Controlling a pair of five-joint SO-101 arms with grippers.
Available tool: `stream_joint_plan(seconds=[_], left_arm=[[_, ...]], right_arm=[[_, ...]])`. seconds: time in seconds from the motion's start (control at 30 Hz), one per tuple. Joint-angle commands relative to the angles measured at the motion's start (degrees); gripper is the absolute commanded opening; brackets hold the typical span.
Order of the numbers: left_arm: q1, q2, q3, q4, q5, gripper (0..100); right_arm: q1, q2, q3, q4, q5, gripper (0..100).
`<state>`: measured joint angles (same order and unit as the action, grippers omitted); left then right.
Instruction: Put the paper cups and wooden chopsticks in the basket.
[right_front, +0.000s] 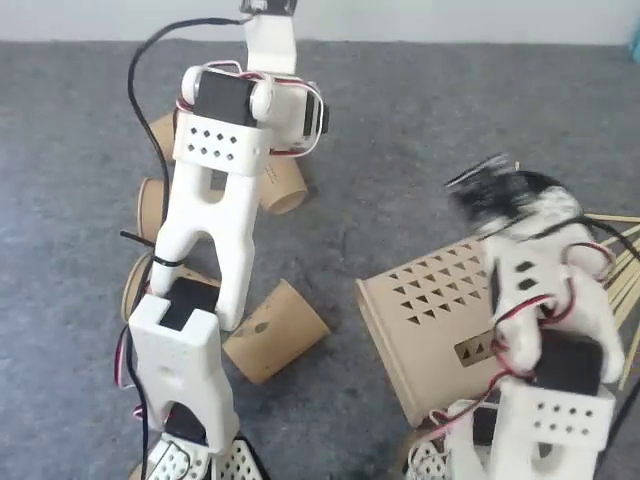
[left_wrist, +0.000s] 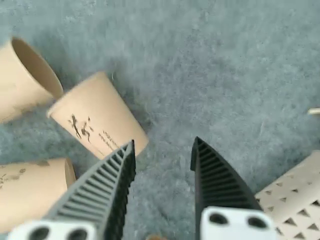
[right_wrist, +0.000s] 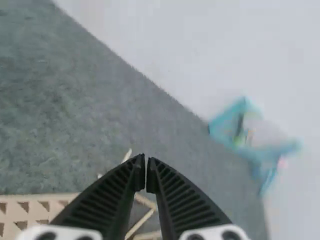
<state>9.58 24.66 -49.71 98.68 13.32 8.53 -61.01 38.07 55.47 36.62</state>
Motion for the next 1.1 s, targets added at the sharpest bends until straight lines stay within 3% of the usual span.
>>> stream_joint_plan(seconds=[0.0,0.27,0.47,0.7,0.87,1.07], left_arm=[[1.9,-2.4,6.0,2.1,0.4,18],[6.1,-7.9,16.7,2.0,-1.6,18],[10.9,-18.8,31.0,1.8,-5.3,18],[8.9,-23.3,40.2,-3.9,-5.6,18],[5.1,-22.5,40.6,-6.2,-5.5,18],[4.6,-19.0,40.6,-6.7,-5.5,18]], right_arm=[[6.9,5.4,-5.3,5.4,-10.7,0.8],[13.8,23.8,-15.7,22.1,-28.8,1.5],[14.0,38.3,-21.9,26.9,-37.3,12.2],[11.7,48.7,-29.5,27.0,-40.4,12.8],[5.5,48.7,-31.3,27.0,-39.8,12.8],[0.0,49.4,-29.7,25.5,-32.6,17.8]])
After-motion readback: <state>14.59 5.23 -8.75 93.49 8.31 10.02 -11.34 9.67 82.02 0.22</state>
